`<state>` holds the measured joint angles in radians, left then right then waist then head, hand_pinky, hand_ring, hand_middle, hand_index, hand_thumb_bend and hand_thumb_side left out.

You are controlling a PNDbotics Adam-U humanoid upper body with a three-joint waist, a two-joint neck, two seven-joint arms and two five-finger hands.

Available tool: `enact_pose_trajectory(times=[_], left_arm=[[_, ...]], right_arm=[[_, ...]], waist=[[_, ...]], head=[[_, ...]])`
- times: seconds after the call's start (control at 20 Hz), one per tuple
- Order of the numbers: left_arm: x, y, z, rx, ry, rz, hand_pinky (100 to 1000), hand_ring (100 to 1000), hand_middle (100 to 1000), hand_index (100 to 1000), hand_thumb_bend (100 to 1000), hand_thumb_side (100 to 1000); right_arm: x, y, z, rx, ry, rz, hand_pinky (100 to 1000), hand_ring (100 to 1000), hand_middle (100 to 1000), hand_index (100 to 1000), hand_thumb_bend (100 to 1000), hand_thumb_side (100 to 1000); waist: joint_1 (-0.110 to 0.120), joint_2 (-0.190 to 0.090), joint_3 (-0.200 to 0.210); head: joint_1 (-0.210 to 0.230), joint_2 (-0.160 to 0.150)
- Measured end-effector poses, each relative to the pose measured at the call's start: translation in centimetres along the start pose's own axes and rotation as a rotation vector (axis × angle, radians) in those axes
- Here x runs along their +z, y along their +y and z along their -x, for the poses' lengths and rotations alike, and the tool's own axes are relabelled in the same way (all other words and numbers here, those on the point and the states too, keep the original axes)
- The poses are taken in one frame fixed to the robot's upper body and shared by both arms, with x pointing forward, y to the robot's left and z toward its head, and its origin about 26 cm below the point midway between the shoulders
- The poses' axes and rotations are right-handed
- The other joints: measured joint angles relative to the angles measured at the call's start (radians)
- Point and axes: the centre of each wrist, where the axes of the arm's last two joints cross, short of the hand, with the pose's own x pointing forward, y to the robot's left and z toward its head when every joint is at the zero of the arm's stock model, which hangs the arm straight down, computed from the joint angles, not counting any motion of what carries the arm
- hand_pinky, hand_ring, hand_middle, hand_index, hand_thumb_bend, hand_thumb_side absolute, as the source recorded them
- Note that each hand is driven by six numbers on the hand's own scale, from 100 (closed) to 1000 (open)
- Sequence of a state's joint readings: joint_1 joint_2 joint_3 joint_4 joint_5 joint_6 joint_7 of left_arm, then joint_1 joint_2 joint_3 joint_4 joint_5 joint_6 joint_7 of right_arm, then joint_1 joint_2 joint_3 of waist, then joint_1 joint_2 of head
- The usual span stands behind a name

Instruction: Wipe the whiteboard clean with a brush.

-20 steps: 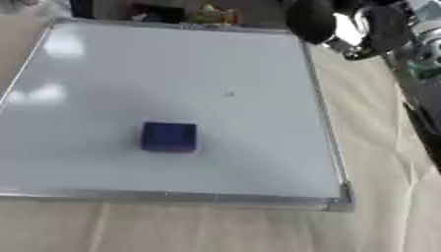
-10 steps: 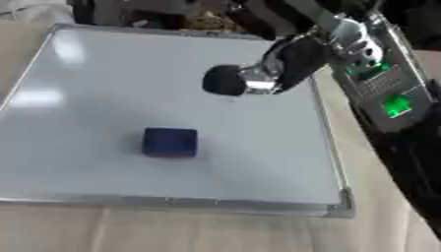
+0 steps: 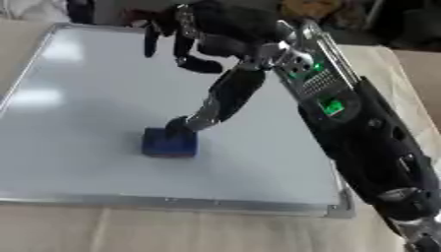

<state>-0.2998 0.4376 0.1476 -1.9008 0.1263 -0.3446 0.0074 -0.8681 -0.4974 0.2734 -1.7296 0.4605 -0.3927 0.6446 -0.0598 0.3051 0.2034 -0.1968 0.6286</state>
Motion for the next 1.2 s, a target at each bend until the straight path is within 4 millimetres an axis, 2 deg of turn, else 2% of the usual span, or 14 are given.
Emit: enact_pose_trajectory(times=[0.2,0.65,0.85,1.0,1.2], left_arm=[[0.1,-0.1,0.0,0.006,0.006,-0.003,662,590,543,405,382,830],[0.1,0.0,0.0,0.003,0.013,-0.006,663,590,544,405,381,835],[0.1,0.0,0.0,0.004,0.016,-0.007,663,590,544,405,382,836],[0.1,0.0,0.0,0.004,0.016,-0.006,664,590,544,405,384,837],[0.1,0.0,0.0,0.005,0.016,-0.007,664,590,544,405,385,838]], right_arm=[[-1.0,0.7,0.2,-0.019,0.001,-0.08,800,839,708,100,701,551],[-2.7,2.4,0.3,-0.057,0.032,-0.149,788,827,670,100,726,576],[-3.5,3.4,0.2,-0.056,0.064,-0.142,764,815,663,100,701,609],[-4.0,4.1,0.1,-0.039,0.098,-0.118,739,808,652,100,585,645],[-4.4,4.8,0.1,0.002,0.138,-0.083,735,815,658,100,599,625]], waist=[[-0.004,0.0,0.001],[-0.007,0.0,0.002],[-0.009,0.001,0.002],[-0.009,0.001,0.003],[-0.01,0.001,0.003]], head=[[0.0,-0.007],[0.0,-0.007],[0.0,-0.007],[0.0,-0.007],[0.0,-0.007]])
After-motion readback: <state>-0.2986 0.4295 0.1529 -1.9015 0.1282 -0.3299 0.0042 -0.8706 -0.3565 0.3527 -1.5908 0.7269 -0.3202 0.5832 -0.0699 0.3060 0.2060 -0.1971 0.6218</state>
